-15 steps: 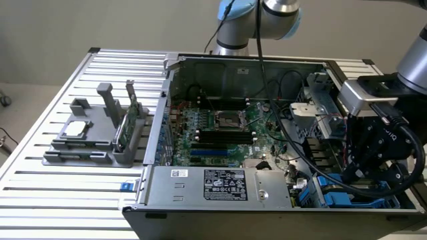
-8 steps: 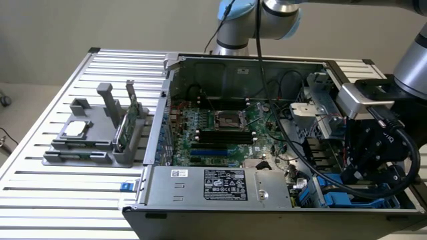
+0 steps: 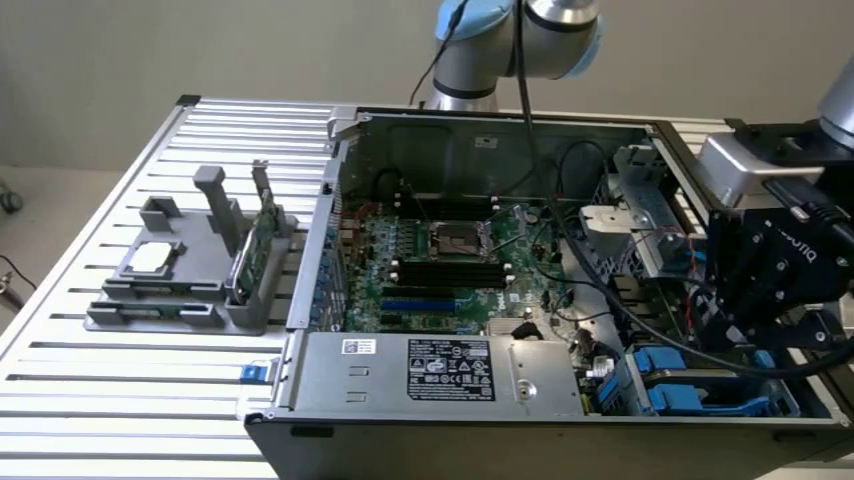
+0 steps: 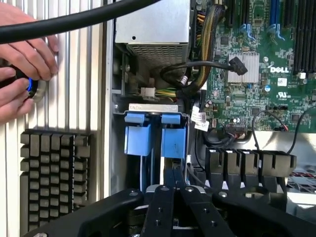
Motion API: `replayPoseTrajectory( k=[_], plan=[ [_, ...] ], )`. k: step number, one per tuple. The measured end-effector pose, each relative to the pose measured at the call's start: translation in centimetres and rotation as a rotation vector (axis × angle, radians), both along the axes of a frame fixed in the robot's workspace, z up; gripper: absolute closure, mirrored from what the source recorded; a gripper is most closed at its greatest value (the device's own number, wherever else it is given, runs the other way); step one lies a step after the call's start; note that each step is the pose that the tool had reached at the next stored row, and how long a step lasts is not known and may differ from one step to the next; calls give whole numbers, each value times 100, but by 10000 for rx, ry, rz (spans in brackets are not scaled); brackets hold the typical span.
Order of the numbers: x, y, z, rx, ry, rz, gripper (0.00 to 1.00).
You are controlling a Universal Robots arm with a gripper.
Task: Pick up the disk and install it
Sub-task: 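Pick up the disk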
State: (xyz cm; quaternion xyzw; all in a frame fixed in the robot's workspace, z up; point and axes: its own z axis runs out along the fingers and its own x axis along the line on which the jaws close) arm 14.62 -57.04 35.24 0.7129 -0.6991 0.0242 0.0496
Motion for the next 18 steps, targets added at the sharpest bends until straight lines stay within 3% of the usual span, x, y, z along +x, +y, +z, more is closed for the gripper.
replayPoseTrajectory(
  k=[10,12,14,18],
  plan=[
    [0,1,307,-8,5,-7,89],
    [0,0,344,-9,7,-6,88],
    [0,0,366,-7,7,-7,75],
    [0,0,381,-7,9,-6,75]
  ],
)
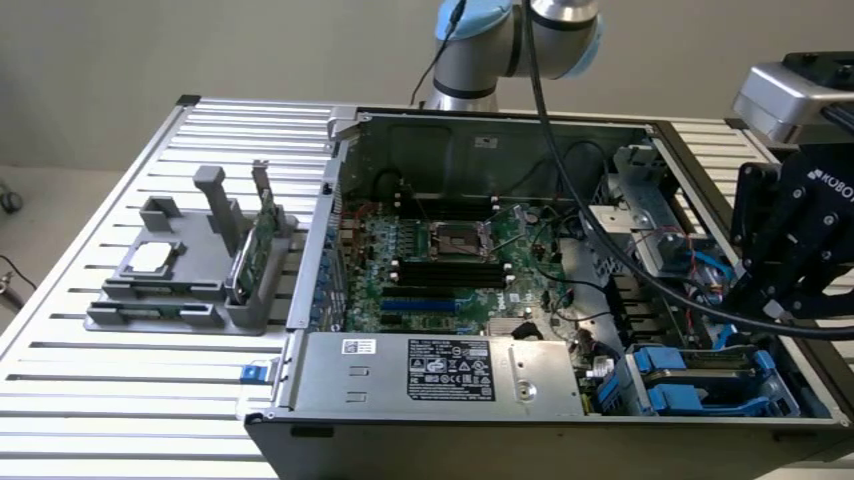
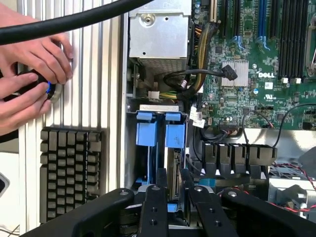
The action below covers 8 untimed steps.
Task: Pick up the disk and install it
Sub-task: 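Pick up the disk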
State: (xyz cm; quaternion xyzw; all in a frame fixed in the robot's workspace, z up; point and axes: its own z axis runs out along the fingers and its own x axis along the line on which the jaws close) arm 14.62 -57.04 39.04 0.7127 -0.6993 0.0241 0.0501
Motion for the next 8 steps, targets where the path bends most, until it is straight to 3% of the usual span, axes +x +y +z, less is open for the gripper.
replayPoseTrajectory(
  k=[8],
  plan=[
    [0,0,1,1,1,0,75]
  ],
)
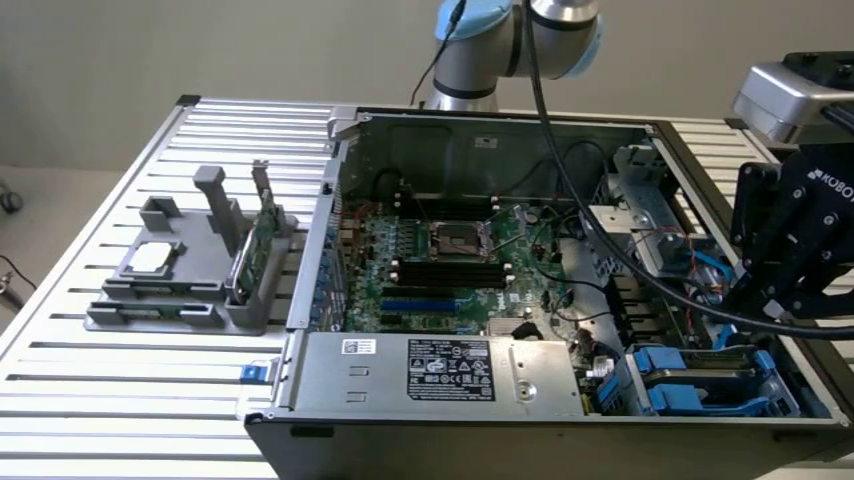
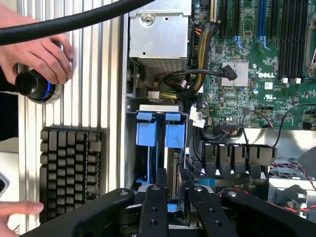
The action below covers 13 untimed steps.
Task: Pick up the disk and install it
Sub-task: 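Insert the disk into the insertion slot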
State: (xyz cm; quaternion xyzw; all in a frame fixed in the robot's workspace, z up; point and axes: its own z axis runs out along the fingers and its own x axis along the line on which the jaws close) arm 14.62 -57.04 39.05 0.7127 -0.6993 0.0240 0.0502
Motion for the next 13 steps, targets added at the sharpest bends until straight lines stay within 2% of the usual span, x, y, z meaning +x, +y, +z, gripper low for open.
replayPoseTrajectory(
  k=[13],
  plan=[
    [0,0,1,-1,0,-1,75]
  ],
)
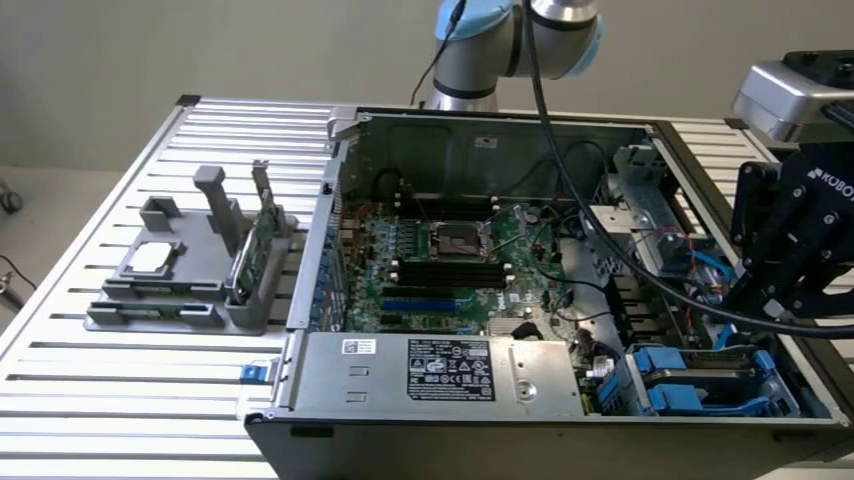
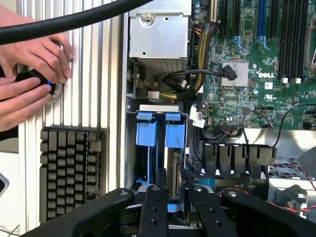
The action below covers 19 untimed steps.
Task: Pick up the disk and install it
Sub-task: 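Insert the disk into the insertion slot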
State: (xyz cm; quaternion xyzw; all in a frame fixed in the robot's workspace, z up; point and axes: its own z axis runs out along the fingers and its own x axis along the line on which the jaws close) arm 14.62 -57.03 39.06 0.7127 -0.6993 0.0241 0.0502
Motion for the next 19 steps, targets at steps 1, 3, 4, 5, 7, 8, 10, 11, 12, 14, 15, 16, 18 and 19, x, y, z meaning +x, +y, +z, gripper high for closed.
replayPoseTrajectory(
  k=[1,3,4,5,7,8,10,11,12,14,15,16,18,19],
  plan=[
    [0,0,0,0,0,-3,75],
    [-1,0,-1,2,0,-165,75],
    [0,0,1,-1,0,-311,75],
    [0,0,-1,2,0,-460,75],
    [0,0,0,1,0,-769,75],
    [0,0,-1,2,-1,-932,75],
    [0,0,-1,2,0,-1245,75],
    [0,0,-1,2,0,-1399,75],
    [0,0,0,2,0,-1547,75],
    [0,0,-1,13,1,-1818,75],
    [0,0,0,20,1,-1958,75],
    [0,0,-1,28,2,-2093,75],
    [0,0,-2,35,2,-2399,75],
    [0,0,0,32,2,-2564,75]
  ],
)
